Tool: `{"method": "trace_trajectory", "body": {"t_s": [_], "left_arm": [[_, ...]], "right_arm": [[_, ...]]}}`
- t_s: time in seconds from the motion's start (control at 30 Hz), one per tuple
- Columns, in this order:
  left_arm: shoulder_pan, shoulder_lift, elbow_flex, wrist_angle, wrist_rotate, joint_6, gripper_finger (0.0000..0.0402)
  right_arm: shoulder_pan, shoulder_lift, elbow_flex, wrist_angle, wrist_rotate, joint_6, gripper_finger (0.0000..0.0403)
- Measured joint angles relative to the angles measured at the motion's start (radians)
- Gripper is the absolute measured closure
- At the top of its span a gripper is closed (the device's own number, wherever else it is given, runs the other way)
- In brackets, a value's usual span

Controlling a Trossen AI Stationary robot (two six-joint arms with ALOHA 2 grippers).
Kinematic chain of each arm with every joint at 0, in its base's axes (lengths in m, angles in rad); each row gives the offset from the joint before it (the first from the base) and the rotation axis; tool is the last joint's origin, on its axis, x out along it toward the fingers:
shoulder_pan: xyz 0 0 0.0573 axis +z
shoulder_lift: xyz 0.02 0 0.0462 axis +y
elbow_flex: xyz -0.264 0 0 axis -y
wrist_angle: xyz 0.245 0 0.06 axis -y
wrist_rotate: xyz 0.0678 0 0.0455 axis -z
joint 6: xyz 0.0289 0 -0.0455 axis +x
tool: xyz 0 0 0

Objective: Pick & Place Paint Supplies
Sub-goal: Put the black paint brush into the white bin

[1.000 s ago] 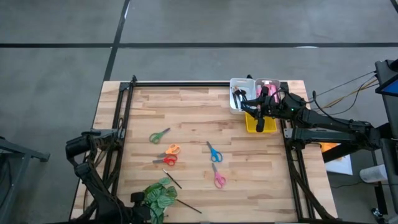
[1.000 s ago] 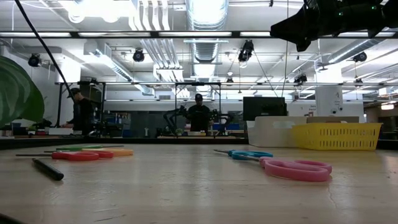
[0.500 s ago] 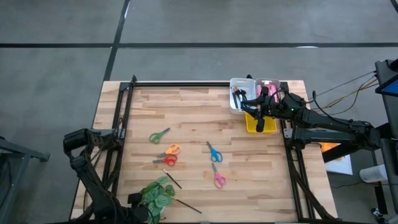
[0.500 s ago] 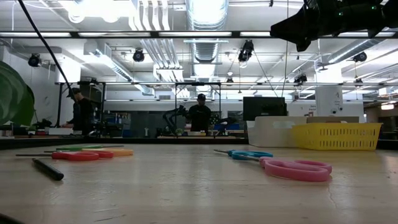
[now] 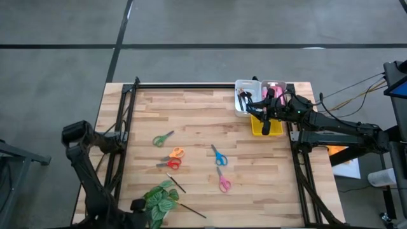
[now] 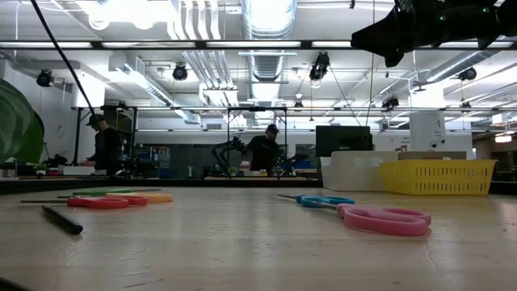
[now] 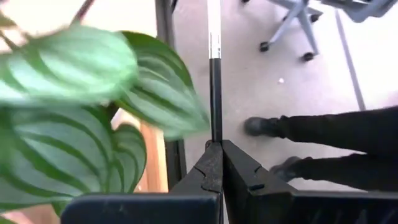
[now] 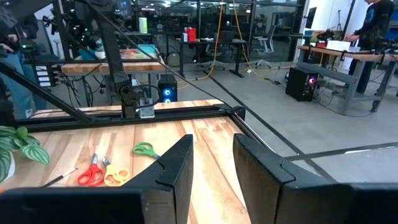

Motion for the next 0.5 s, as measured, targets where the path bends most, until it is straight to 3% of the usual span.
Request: {"method": "trace_trajectory", "body": {"t_s": [0.27, 0.5], "left_arm": [[0.001, -0.092, 0.0, -0.008, -0.102, 0.085, 0.0401], [0.016, -0.181, -0.001, -0.018, -0.276, 0.164, 0.0401]], "right_arm": [[0.0, 0.0, 0.0, 0.0, 0.0, 0.0, 0.029], [0.0, 0.0, 0.0, 0.0, 0.0, 0.0, 0.029]]}}
